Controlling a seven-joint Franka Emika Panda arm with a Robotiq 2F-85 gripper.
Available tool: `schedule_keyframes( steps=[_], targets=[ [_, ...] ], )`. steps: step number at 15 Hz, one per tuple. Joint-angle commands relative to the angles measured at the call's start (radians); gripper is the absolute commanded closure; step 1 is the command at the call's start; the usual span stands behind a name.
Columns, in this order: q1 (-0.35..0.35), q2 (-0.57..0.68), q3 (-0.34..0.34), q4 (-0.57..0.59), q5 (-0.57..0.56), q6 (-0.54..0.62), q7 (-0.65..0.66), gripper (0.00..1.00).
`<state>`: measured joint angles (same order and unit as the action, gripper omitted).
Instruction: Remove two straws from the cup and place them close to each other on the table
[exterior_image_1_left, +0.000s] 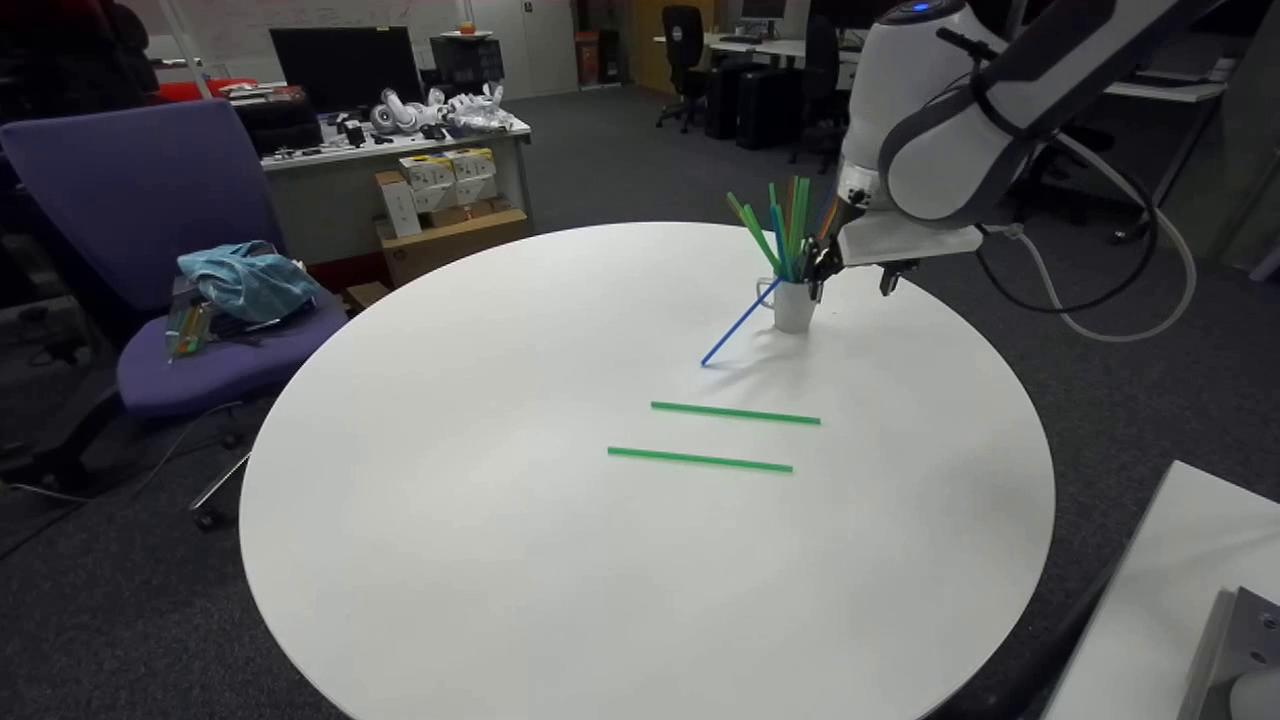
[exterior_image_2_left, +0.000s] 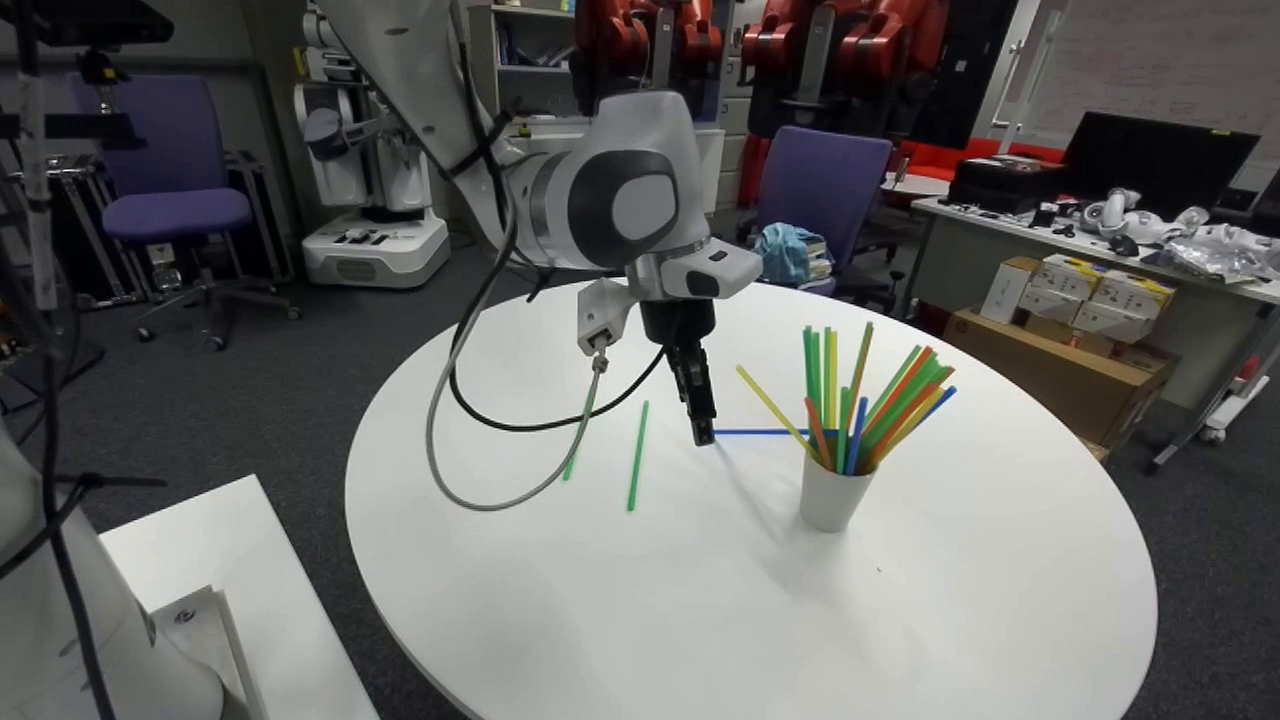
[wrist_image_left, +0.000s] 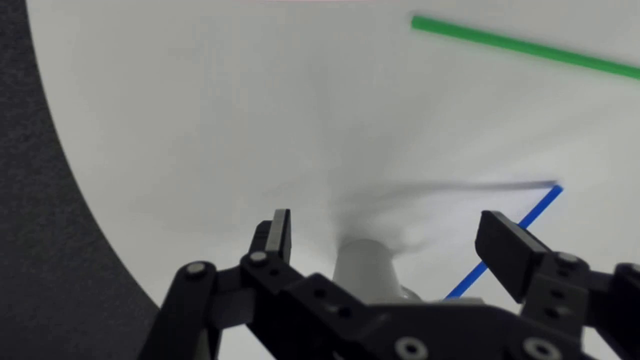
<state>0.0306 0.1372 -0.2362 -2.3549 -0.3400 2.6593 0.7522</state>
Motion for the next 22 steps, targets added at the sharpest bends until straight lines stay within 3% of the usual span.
schedule_keyframes(
  steps=[1,6,7,13,16,19,22],
  targets=[
    [-0.005,-0.049,-0.006,-0.009,-0.142,-0.010,0.141,0.00],
    [-0.022,-0.109,0.074,-0.043,0.128,-0.021,0.157,0.00],
    [-0.027,-0.040,0.066,-0.005,0.076,-0.002,0.141,0.00],
    [-0.026,-0.029,0.072,-0.004,0.084,-0.002,0.141,0.00],
    [0.004,0.021,0.029,-0.008,-0.075,0.168,0.397,0.00],
    [0.131,0.090,-0.108,0.030,-0.169,0.262,0.641,0.00],
    [0.280,0.171,-0.241,0.074,-0.190,0.312,0.880,0.00]
  ],
)
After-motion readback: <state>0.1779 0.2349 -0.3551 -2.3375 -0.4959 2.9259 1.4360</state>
